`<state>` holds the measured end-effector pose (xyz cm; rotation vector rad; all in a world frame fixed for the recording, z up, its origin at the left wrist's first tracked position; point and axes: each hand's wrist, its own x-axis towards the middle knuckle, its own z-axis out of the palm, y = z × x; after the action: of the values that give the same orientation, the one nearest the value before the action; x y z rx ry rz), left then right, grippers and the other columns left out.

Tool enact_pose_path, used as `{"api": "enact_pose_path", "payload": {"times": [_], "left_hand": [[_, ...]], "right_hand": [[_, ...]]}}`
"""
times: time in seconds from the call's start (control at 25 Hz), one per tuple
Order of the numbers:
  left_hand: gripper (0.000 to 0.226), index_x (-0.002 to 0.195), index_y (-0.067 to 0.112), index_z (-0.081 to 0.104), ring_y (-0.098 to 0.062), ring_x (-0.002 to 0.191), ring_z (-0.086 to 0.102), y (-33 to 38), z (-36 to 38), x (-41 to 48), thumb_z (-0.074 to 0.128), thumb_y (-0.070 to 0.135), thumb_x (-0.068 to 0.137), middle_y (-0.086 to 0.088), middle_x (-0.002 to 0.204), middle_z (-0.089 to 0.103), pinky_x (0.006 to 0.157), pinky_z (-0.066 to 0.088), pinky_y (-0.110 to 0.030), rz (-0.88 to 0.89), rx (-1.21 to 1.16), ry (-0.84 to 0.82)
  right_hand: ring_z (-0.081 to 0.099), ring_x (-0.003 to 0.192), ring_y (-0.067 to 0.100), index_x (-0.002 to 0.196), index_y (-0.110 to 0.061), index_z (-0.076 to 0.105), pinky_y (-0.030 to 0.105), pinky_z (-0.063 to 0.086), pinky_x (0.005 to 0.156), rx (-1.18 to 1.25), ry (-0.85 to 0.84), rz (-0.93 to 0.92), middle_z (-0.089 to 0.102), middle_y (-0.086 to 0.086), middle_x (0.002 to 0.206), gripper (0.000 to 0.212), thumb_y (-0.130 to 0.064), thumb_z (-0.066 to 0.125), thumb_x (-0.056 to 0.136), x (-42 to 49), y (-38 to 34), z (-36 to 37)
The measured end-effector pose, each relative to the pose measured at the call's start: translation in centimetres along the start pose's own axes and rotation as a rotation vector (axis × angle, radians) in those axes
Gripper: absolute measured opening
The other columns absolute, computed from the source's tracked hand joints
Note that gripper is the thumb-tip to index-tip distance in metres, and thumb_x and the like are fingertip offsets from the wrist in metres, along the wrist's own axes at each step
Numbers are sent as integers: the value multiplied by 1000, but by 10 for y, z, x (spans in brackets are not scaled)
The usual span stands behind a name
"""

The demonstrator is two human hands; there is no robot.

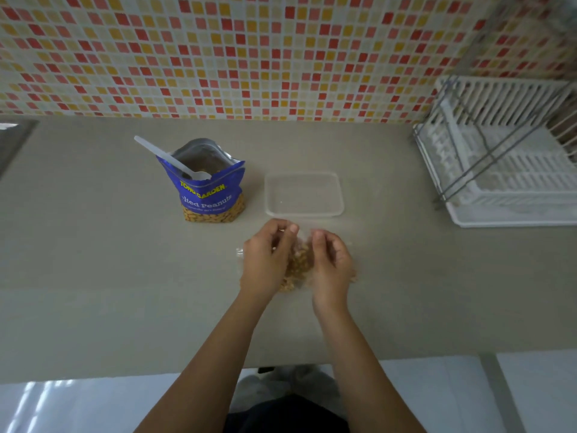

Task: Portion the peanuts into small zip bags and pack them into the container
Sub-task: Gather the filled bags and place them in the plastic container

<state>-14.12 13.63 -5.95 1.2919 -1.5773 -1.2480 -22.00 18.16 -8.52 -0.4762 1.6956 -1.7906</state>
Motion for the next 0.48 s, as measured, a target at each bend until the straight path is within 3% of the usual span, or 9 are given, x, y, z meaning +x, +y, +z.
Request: {"api": "enact_pose_path", "payload": {"times": [0.16, 0.24, 0.36, 0.48], "left_hand": [[4, 85, 21, 64, -7, 70, 65, 5, 2, -1, 67, 19, 84, 7, 73, 68, 68, 52, -23, 3, -57, -75], [7, 82, 23, 65, -9, 71, 65, 4, -3, 3, 70, 18, 81, 12, 71, 68, 70, 54, -29, 39, -25, -119], [3, 81, 20, 69, -15, 73, 66, 6, -6, 7, 67, 18, 82, 7, 73, 69, 72, 56, -39, 97, 80, -170], [6, 84, 13, 68, -17, 74, 66, 7, -4, 7, 63, 14, 85, 0, 76, 68, 73, 55, -37, 134, 185, -197]], "right_hand": [[60, 68, 4, 80, -18, 68, 22, 50, 69, 45, 8, 7, 68, -4, 72, 14, -18, 58, 90, 0, -8, -7], [60, 65, 2, 83, -9, 69, 16, 49, 65, -1, -39, -44, 67, -3, 71, 12, -15, 60, 88, 1, -10, -11], [63, 68, 7, 86, -9, 70, 18, 49, 67, -99, -74, -117, 69, 1, 74, 11, -16, 62, 87, 2, -10, -15], [64, 71, 7, 84, -15, 70, 17, 49, 68, -217, -55, -185, 70, -2, 76, 7, -17, 63, 86, 4, -10, -16]]}}
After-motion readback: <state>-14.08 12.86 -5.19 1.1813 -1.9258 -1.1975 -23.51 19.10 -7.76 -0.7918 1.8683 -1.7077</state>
